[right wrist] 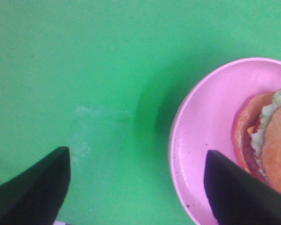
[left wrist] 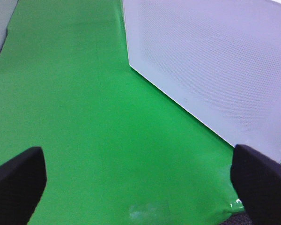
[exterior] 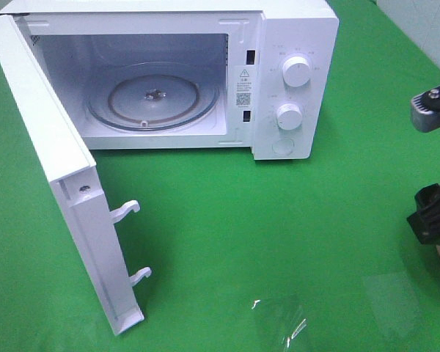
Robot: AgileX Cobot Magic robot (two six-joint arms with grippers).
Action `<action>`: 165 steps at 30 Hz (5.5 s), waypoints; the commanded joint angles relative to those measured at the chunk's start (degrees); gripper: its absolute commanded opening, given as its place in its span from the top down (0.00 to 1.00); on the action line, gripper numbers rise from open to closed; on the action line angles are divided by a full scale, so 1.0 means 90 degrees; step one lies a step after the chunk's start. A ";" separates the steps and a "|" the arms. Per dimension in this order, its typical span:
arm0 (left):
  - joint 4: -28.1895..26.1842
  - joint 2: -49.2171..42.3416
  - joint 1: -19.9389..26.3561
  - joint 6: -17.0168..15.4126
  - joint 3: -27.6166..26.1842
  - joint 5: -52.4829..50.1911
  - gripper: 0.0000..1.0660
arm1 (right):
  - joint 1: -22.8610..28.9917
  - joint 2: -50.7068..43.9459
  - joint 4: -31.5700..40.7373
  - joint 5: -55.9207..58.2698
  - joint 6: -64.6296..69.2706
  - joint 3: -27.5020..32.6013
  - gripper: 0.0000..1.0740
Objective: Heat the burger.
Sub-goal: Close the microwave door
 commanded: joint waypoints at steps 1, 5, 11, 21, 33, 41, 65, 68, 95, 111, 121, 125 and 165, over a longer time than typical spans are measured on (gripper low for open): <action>0.0013 -0.0045 0.0006 -0.0025 0.0019 -0.0070 0.06 | -0.0006 -0.0662 0.0497 0.0407 -0.0458 -0.0025 0.29; 0.0013 -0.0045 0.0006 -0.0025 0.0019 -0.0070 0.06 | -0.0006 -0.1248 0.0949 0.0586 -0.0847 -0.0025 0.29; 0.0013 -0.0045 0.0006 -0.0025 0.0019 -0.0070 0.06 | -0.0006 -0.1974 0.1299 0.0732 -0.1108 -0.0025 0.29; 0.0013 -0.0045 0.0006 -0.0025 0.0019 -0.0070 0.06 | -0.0006 -0.3610 0.1261 0.1331 -0.1076 0.0000 0.29; 0.0013 -0.0045 0.0006 -0.0025 0.0019 -0.0070 0.06 | -0.0331 -0.5157 0.1241 0.1394 -0.0866 0.0032 0.29; 0.0013 -0.0045 0.0006 -0.0025 0.0019 -0.0070 0.06 | -0.1560 -0.6322 0.1738 0.1305 -0.1337 0.0694 0.29; 0.0013 -0.0038 0.0006 -0.0025 0.0019 -0.0070 0.06 | -0.2451 -0.7334 0.1935 0.1127 -0.1407 0.1031 0.29; 0.0013 -0.0038 0.0006 -0.0025 0.0019 -0.0070 0.06 | -0.2451 -0.7334 0.1935 0.1127 -0.1407 0.1031 0.29; 0.0013 -0.0038 0.0006 -0.0025 0.0019 -0.0070 0.06 | -0.2451 -0.7334 0.1935 0.1127 -0.1401 0.1031 0.29; 0.0013 -0.0038 0.0006 -0.0095 -0.0089 -0.0197 0.08 | -0.2451 -0.7334 0.1935 0.1127 -0.1407 0.1031 0.29; 0.0115 0.0497 0.0006 -0.0089 -0.0166 -0.1210 0.43 | -0.2451 -0.7334 0.1935 0.1127 -0.1401 0.1031 0.29; 0.0115 0.0968 0.0006 -0.0089 -0.0166 -0.1668 0.57 | -0.2451 -0.7334 0.1935 0.1127 -0.1401 0.1031 0.29; 0.1827 0.7499 -0.0344 -0.1133 0.1235 -1.0504 1.00 | -0.2451 -0.7334 0.1935 0.1127 -0.1401 0.1031 0.30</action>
